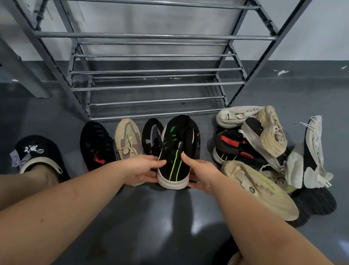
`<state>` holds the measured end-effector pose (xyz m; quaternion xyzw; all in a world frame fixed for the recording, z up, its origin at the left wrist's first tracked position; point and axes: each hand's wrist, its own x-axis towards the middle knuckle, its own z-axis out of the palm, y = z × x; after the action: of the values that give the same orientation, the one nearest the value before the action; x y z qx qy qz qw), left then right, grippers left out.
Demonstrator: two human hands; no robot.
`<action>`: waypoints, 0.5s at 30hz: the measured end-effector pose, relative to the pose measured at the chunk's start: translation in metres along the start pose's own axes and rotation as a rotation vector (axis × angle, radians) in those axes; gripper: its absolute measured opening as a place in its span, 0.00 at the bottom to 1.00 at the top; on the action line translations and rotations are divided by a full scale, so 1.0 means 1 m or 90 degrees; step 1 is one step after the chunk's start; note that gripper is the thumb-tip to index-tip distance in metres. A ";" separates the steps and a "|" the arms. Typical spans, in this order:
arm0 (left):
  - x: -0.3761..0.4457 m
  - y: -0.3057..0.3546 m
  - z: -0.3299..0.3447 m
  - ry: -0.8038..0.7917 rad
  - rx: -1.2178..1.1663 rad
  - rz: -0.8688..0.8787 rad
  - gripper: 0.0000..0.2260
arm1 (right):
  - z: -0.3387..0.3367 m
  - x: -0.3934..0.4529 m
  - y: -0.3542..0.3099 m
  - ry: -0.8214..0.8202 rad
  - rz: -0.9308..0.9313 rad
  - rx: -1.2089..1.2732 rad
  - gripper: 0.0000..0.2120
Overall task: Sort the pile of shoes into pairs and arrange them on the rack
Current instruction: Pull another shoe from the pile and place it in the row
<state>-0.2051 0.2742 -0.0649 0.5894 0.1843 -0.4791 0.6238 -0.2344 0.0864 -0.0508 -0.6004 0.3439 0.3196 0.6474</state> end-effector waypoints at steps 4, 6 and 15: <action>-0.003 -0.004 -0.004 -0.030 0.003 -0.017 0.07 | 0.014 0.006 0.005 0.026 -0.002 -0.021 0.11; -0.006 -0.004 -0.010 -0.027 -0.004 -0.015 0.10 | 0.022 0.007 0.001 0.023 0.001 -0.026 0.11; -0.036 0.007 -0.041 0.072 -0.066 0.006 0.10 | 0.065 0.001 -0.014 -0.035 0.012 -0.094 0.14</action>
<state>-0.2029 0.3243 -0.0421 0.5829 0.2410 -0.4321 0.6445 -0.2181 0.1504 -0.0407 -0.6345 0.3071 0.3665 0.6072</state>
